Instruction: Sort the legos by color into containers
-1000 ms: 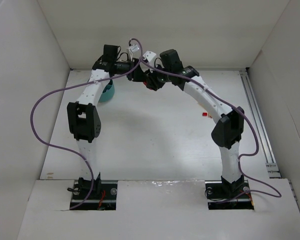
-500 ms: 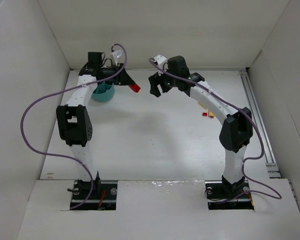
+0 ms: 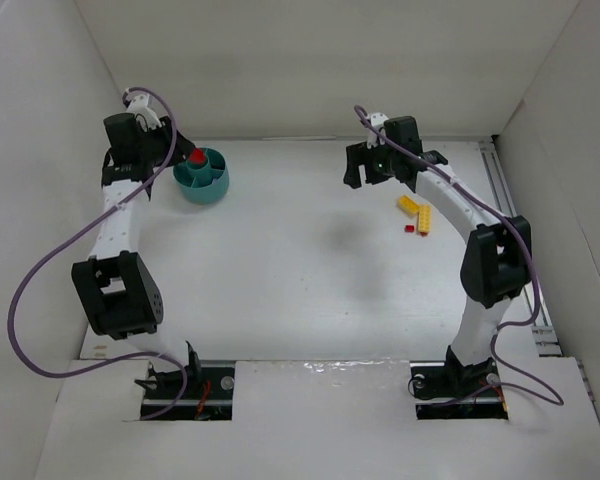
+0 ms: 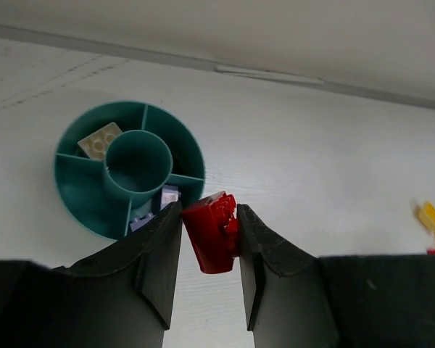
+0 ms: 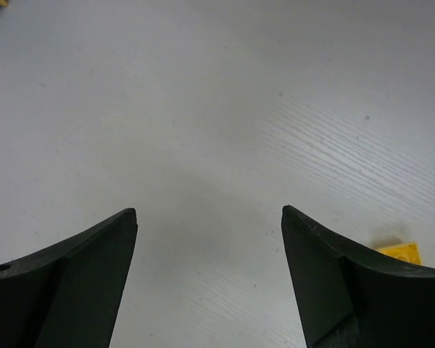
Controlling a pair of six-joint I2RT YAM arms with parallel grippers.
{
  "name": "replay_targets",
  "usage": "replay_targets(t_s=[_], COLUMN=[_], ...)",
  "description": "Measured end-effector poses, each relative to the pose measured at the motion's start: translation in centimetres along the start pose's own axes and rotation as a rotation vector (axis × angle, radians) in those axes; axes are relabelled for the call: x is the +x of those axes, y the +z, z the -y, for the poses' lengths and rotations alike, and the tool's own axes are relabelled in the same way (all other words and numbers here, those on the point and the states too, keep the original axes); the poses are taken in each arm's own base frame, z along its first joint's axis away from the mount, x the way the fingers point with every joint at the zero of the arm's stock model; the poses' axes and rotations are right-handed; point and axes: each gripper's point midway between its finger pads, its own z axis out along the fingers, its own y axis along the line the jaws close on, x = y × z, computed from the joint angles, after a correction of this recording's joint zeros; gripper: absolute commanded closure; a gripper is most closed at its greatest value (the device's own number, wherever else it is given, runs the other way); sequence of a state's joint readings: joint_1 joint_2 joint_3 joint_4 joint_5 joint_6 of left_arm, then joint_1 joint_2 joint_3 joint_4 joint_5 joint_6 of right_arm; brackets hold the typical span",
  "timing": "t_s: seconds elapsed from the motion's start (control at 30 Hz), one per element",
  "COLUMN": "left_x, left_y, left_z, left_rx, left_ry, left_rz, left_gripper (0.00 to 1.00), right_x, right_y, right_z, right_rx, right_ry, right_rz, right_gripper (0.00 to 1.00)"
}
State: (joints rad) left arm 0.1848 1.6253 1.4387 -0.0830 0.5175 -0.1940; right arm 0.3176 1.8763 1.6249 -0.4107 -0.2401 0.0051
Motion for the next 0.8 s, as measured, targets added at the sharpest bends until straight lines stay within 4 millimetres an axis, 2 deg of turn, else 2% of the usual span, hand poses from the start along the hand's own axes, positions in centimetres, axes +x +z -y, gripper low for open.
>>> replay_targets(t_s=[0.17, 0.4, 0.8], left_x=[-0.4, 0.8, 0.8], left_y=[0.9, 2.1, 4.2], left_z=[-3.2, -7.9, -11.0], left_rx=[-0.192, -0.392, -0.516], left_ry=[-0.089, -0.191, -0.205], left_rz=[0.052, 0.055, 0.045], left_gripper=[1.0, 1.0, 1.0], right_x=[0.0, -0.2, -0.1], right_y=[0.0, 0.0, 0.9], right_z=[0.0, 0.1, 0.8], right_rx=[0.0, 0.003, 0.018], right_ry=[0.011, 0.017, 0.026], right_rz=[0.0, 0.003, -0.008], right_gripper=[0.14, 0.14, 0.14])
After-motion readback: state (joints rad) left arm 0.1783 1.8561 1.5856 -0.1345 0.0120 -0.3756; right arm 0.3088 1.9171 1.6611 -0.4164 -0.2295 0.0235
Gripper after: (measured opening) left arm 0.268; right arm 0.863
